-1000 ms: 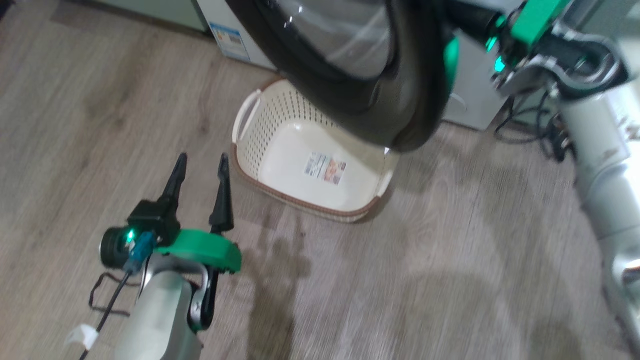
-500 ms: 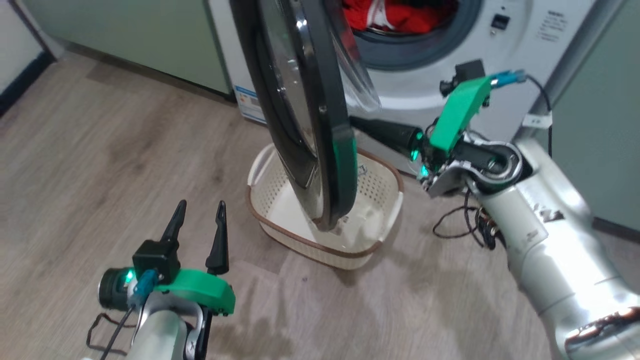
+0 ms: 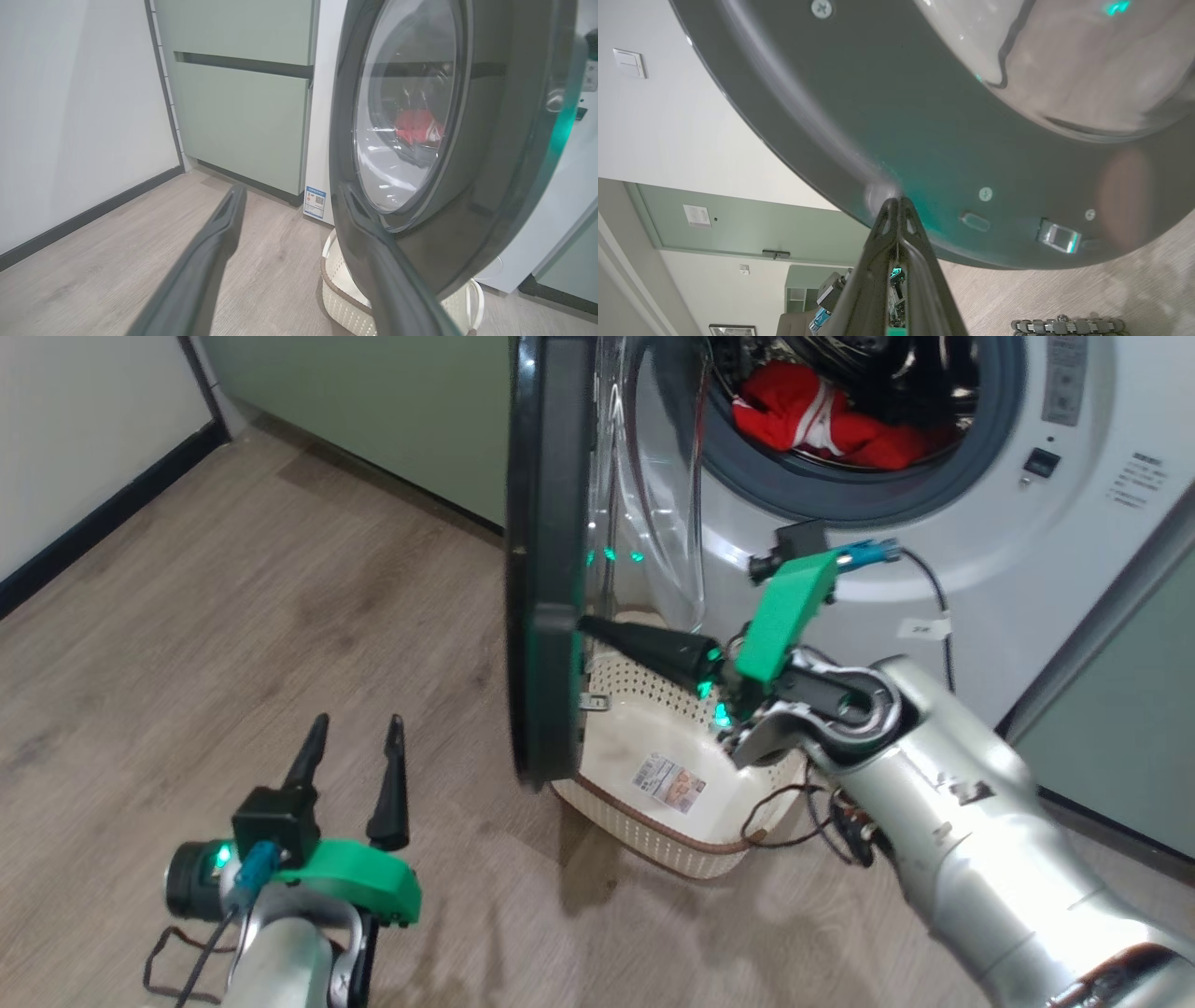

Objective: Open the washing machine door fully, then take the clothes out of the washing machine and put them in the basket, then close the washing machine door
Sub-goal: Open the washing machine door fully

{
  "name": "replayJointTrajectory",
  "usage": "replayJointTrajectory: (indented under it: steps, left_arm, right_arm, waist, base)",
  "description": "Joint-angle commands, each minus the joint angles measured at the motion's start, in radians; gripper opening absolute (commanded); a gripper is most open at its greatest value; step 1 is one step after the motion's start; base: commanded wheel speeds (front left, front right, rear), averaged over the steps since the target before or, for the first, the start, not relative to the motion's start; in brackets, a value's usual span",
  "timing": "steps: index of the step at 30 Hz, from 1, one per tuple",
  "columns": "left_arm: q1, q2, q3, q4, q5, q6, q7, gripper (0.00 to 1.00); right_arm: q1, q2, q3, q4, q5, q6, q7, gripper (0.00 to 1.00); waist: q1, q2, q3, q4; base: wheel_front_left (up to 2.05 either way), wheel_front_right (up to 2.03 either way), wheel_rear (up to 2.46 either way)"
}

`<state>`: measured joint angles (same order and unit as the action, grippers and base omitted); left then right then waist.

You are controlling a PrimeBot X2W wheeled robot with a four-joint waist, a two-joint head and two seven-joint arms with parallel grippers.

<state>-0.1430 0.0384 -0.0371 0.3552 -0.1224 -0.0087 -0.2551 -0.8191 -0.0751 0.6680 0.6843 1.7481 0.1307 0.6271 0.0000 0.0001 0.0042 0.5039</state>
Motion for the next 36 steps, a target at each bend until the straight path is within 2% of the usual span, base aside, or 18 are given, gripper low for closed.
replayJointTrajectory:
  steps: [1, 11, 20, 21, 22, 23, 24, 28, 31, 36]
  left_arm:
    - [-0.033, 0.012, 0.044, -0.030, 0.003, 0.003, -0.007, 1.00]
    - [-0.067, 0.012, 0.062, -0.047, -0.025, 0.021, -0.007, 1.00]
    - [-0.071, 0.012, 0.071, -0.048, -0.032, 0.025, -0.007, 1.00]
    - [-0.072, 0.012, 0.075, -0.046, -0.029, 0.023, -0.007, 1.00]
    - [-0.072, 0.012, 0.080, -0.044, -0.025, 0.020, -0.007, 1.00]
    - [-0.071, 0.012, 0.085, -0.042, -0.021, 0.017, -0.007, 1.00]
    - [-0.071, 0.012, 0.090, -0.040, -0.016, 0.013, -0.007, 1.00]
    - [-0.067, 0.017, 0.112, -0.034, 0.001, 0.001, -0.007, 1.00]
    - [-0.057, 0.031, 0.138, -0.031, 0.013, -0.007, -0.007, 1.00]
    - [-0.039, 0.061, 0.194, -0.032, 0.025, -0.021, -0.007, 1.00]
  right_arm:
    - [-0.026, 0.025, 0.031, -0.042, 0.022, 0.000, -0.025, 0.00]
    - [-0.097, 0.025, 0.178, -0.024, 0.122, 0.000, -0.140, 0.00]
    - [-0.118, 0.025, 0.184, 0.016, 0.152, 0.000, -0.246, 0.00]
    - [-0.115, 0.025, 0.178, 0.026, 0.146, 0.000, -0.261, 0.10]
    - [-0.110, 0.025, 0.171, 0.033, 0.146, 0.000, -0.273, 0.33]
    - [-0.104, 0.025, 0.161, 0.038, 0.142, 0.000, -0.292, 0.91]
    - [-0.096, 0.025, 0.153, 0.040, 0.137, 0.000, -0.307, 1.00]
    - [-0.058, 0.025, 0.116, 0.034, 0.109, 0.000, -0.355, 1.00]
    - [-0.011, 0.021, 0.089, 0.023, 0.036, 0.000, -0.414, 1.00]
    - [0.094, -0.032, 0.052, -0.028, -0.095, 0.000, -0.551, 1.00]
  waist:
    - [0.0000, -0.0001, 0.002, 0.009]
    - [0.0000, -0.0001, 0.037, 0.026]
    - [0.0000, -0.0001, 0.036, 0.020]
    - [0.0000, -0.0001, 0.033, 0.019]
    - [0.0000, -0.0001, 0.028, 0.017]
    - [0.0000, -0.0001, 0.025, 0.014]
    - [0.0000, -0.0001, 0.021, 0.012]
    - [0.0000, -0.0001, 0.004, -0.001]
    - [0.0000, -0.0001, -0.011, -0.029]
    - [0.0000, -0.0001, -0.036, -0.100]
  base:
    - [0.00, 0.00, 0.00]
    - [0.00, 0.00, 0.00]
    - [0.00, 0.00, 0.00]
    - [0.00, 0.00, 0.00]
    - [0.00, 0.00, 0.00]
    - [0.00, 0.00, 0.00]
    - [0.00, 0.00, 0.00]
    - [0.00, 0.00, 0.00]
    - [0.00, 0.00, 0.00]
    - [0.00, 0.00, 0.00]
